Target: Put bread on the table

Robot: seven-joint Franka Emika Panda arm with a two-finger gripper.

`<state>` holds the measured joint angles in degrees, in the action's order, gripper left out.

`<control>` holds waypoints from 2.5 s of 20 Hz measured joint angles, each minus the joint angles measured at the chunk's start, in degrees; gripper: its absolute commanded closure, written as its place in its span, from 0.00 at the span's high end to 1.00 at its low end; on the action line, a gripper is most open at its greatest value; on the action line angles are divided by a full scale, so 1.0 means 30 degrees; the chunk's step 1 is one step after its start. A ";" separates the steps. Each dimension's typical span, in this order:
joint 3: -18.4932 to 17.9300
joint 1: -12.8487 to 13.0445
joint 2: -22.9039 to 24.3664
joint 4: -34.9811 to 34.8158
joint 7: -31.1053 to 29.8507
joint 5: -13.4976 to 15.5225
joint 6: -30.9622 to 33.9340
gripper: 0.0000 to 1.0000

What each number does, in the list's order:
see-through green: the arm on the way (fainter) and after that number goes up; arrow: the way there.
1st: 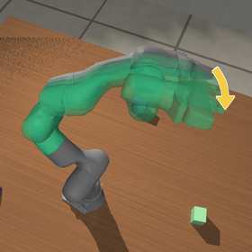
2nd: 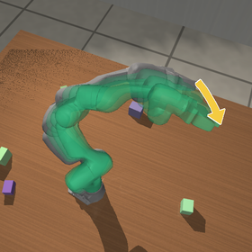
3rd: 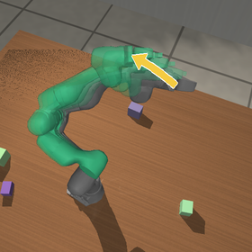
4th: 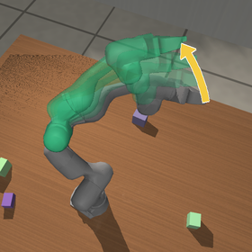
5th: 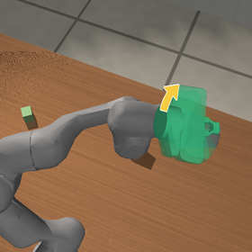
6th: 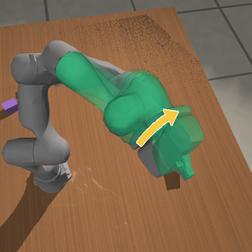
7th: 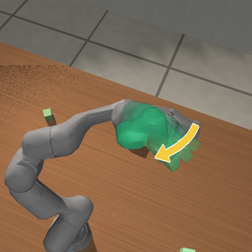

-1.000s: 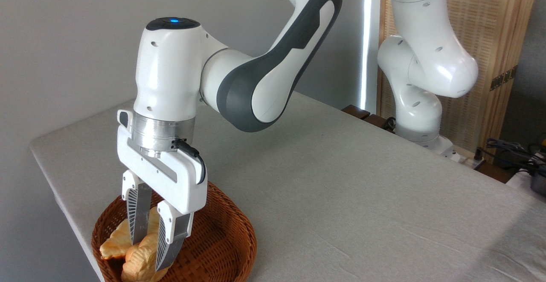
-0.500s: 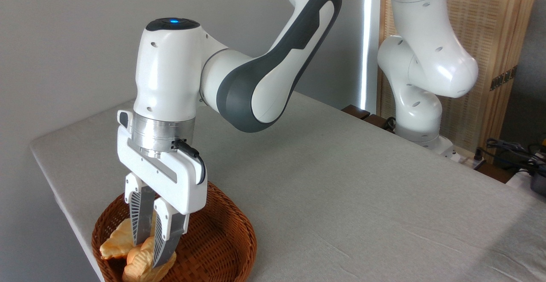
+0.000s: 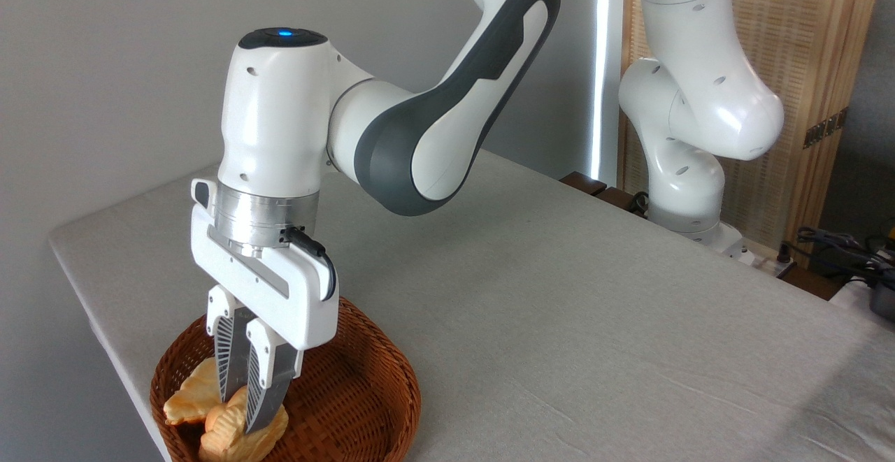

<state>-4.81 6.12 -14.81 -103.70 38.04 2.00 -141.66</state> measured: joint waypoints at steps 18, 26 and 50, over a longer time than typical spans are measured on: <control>0.0167 0.0050 0.5317 -0.0364 -0.0031 0.0314 0.8508 0.50; 0.0193 0.0357 0.8006 -0.3881 -0.0014 0.0368 1.0510 0.58; 0.0226 0.0434 0.8033 -0.4827 0.0314 0.0632 1.0534 1.00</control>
<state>-4.13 7.42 9.29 -118.19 38.98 3.89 -110.05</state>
